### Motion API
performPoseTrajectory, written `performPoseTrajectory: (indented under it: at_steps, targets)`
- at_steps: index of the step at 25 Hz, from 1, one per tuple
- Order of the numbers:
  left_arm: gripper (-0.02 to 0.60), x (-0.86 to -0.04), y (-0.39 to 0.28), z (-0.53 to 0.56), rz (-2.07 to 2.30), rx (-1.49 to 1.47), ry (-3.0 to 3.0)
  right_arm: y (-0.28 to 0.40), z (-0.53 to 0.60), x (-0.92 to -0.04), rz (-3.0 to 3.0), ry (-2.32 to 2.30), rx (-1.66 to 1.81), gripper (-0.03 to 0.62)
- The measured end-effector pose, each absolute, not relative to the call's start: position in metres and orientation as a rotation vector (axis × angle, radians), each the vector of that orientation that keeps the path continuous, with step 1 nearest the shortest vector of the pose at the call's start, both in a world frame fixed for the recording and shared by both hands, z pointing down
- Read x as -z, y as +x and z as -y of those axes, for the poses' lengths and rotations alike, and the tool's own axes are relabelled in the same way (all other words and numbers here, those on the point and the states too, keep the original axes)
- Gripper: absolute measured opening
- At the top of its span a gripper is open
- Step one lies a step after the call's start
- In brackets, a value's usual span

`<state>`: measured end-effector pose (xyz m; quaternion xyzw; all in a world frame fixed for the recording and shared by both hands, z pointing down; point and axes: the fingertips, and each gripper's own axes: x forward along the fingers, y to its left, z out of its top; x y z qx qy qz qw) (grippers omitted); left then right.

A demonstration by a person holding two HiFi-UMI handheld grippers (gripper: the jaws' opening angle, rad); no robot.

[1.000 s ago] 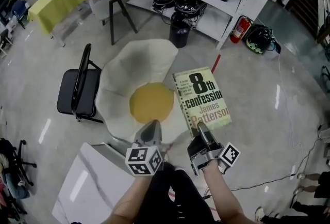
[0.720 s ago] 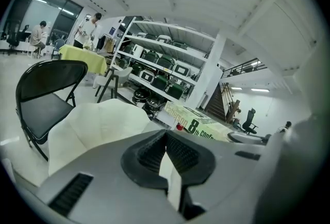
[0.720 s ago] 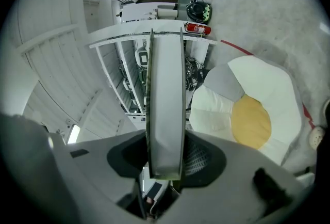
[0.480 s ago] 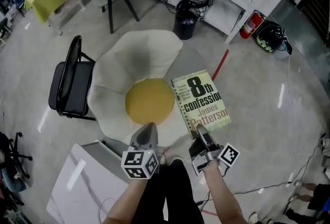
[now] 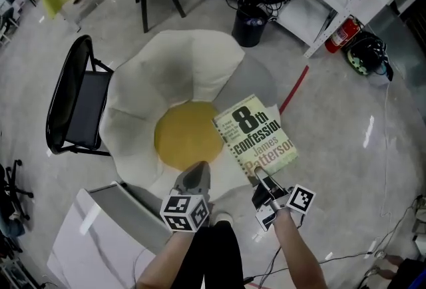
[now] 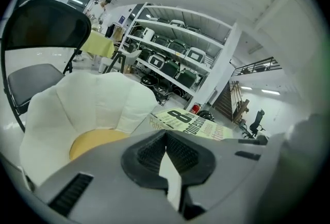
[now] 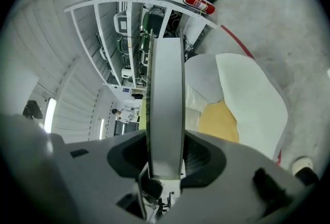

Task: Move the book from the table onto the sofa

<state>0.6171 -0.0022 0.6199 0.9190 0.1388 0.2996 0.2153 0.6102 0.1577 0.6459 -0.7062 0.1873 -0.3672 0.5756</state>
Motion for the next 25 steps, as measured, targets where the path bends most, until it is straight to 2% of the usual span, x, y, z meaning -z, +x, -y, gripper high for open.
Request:
performPoseTrajectory:
  at_steps: [10,25]
  targets:
    - [0.011,-0.708,0.688,-0.038,-0.479,-0.875,2.548,0.658,-0.170,-0.747,-0.696,-1.710,1.164,0.169]
    - [0.011,-0.797,0.728,-0.075,-0.608,-0.971,2.553,0.694,-0.191,-0.851,-0.793,-1.749,1.553,0.169]
